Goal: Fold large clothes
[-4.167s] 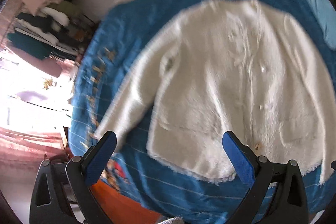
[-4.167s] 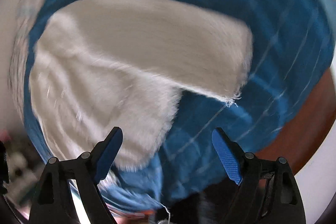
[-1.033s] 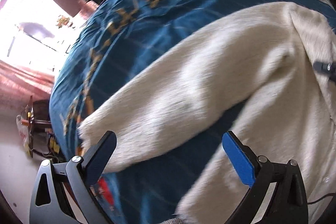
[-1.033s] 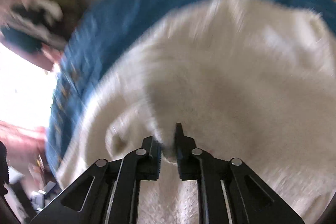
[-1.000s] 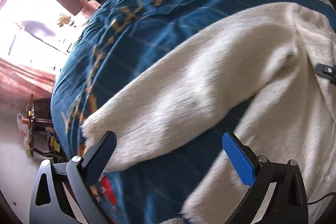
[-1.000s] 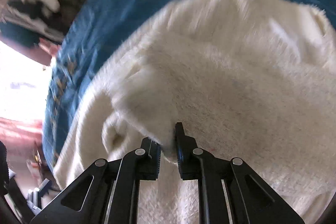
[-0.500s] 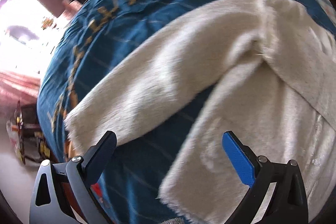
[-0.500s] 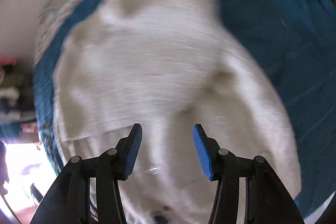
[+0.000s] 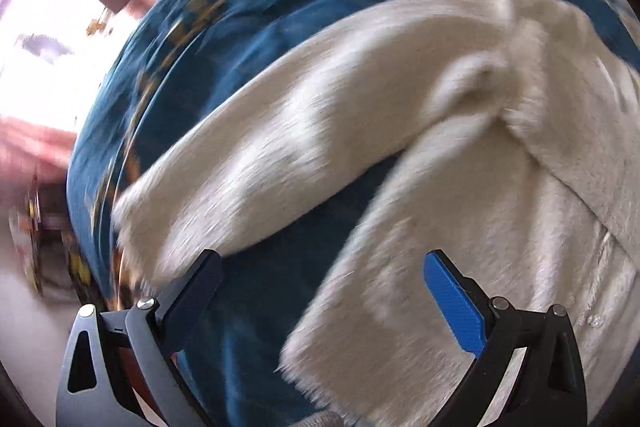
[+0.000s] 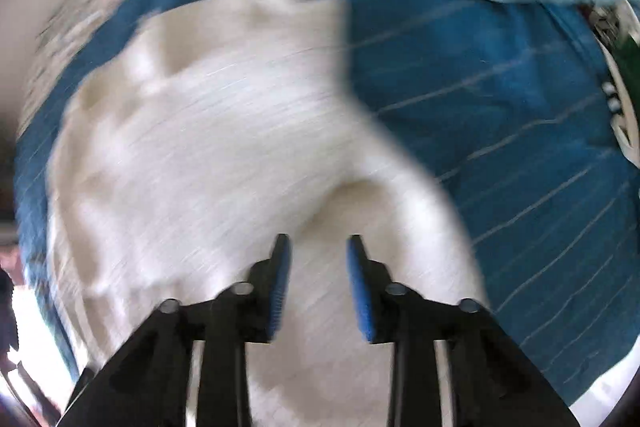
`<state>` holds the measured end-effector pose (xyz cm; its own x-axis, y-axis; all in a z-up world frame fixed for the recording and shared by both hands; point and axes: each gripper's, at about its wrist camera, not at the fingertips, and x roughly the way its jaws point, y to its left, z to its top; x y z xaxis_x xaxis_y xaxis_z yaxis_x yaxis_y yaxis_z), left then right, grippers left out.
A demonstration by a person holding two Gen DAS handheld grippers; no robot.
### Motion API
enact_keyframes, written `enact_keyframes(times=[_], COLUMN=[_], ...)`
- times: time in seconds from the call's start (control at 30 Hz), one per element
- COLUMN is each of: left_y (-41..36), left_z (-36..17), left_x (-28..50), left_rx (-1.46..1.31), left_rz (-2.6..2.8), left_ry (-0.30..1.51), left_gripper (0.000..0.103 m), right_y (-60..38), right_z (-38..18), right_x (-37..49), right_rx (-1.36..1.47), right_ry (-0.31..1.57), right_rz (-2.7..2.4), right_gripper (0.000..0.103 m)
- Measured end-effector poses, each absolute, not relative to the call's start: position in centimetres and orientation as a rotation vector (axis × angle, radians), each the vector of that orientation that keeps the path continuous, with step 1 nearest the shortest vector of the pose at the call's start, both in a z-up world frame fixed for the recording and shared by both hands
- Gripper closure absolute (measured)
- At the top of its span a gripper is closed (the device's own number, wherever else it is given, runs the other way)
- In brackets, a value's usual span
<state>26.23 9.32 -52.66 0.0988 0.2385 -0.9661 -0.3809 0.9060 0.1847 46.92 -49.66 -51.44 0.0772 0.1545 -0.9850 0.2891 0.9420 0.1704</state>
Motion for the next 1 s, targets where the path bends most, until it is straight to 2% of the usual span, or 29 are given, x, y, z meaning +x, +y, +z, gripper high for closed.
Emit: enact_keyframes(times=[0.03, 0.07, 0.3, 0.4, 0.5, 0.53, 0.57, 0.67, 0.77, 0.83, 0.9, 0.93, 1.0], left_y=[10.8, 12.6, 23.9, 27.3, 29.7, 30.5, 30.9, 33.0, 35.6, 36.3, 36.4, 36.2, 35.2], left_z=[-52.6, -52.7, -57.1, -60.0, -60.4, -59.9, -59.4, -56.6, -53.6, -53.9, -55.4, -56.1, -57.1], left_x=[25.3, 24.1, 16.7, 16.1, 17.3, 18.3, 19.0, 21.5, 23.4, 23.8, 23.7, 23.4, 22.0], left_rx=[-0.181, -0.271, -0.91, -1.125, -1.168, -1.157, -1.148, -1.075, -1.038, -1.069, -1.161, -1.199, -1.259], left_rz=[0.485, 0.512, 0.681, 0.72, 0.759, 0.727, 0.699, 0.648, 0.582, 0.534, 0.474, 0.453, 0.441], left_ry=[1.41, 1.421, 1.329, 1.226, 1.121, 1.074, 1.051, 0.968, 0.865, 0.87, 0.917, 0.936, 0.971], left_gripper=[0.0, 0.0, 0.001, 0.007, 0.04, 0.077, 0.091, 0.095, 0.095, 0.089, 0.089, 0.085, 0.06], right_y=[-48.0, -45.7, -32.6, -29.8, -27.4, -26.7, -26.0, -23.0, -23.1, -22.9, -22.2, -22.0, -21.7], right_z=[-50.8, -50.3, -51.5, -52.8, -53.3, -53.3, -53.5, -54.1, -53.5, -53.3, -53.6, -53.8, -54.1], right_x=[46.1, 45.3, 41.1, 40.5, 40.6, 40.7, 41.1, 42.1, 42.4, 42.7, 43.1, 43.3, 43.5], right_rx=[0.362, 0.363, 0.339, 0.331, 0.295, 0.268, 0.25, 0.237, 0.252, 0.268, 0.3, 0.313, 0.336], right_ry=[1.491, 1.484, 1.505, 1.535, 1.535, 1.534, 1.535, 1.543, 1.547, 1.549, 1.562, 1.565, 1.571], right_rz=[-0.049, 0.002, 0.261, 0.286, 0.296, 0.295, 0.294, 0.312, 0.307, 0.292, 0.274, 0.265, 0.257], right_gripper=[0.047, 0.043, 0.043, 0.043, 0.043, 0.043, 0.043, 0.043, 0.043, 0.043, 0.043, 0.043, 0.043])
